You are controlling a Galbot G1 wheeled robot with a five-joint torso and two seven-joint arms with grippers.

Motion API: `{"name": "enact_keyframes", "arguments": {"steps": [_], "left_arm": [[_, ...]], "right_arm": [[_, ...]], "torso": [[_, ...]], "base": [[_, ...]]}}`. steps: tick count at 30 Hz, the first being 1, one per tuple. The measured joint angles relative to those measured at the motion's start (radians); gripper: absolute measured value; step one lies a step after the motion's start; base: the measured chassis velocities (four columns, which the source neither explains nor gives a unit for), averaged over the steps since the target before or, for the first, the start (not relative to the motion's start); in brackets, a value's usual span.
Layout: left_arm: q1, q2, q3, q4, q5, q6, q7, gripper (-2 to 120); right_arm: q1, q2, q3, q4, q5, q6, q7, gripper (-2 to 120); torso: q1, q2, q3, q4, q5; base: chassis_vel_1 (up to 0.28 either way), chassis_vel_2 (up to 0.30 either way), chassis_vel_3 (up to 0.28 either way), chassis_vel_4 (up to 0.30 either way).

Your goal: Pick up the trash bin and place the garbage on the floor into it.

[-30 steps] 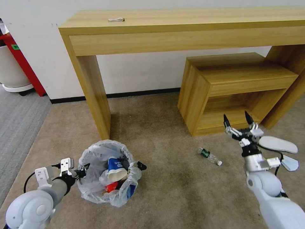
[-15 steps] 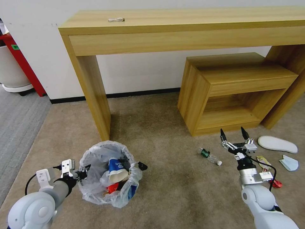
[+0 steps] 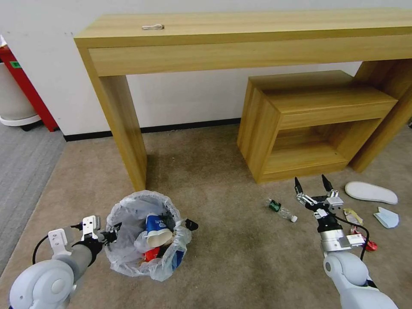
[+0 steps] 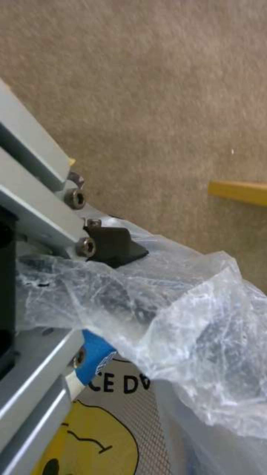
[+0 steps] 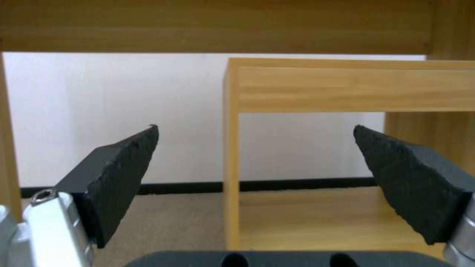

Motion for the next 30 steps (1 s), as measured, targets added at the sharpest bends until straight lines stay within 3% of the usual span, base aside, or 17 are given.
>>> {"name": "enact_keyframes", "arguments": {"steps": [30], "left_arm": [[0.000,0.000,-0.001,0.006,0.001,0.001,0.008,0]], "right_arm": [[0.009,0.013,-0.005,-0.017,0.006,0.013,-0.023,99]], "torso": [[0.000,0.000,0.000,-0.0001,0.0000]], "base": [[-0.055,-0.054,-0.050,-0.052]]}}
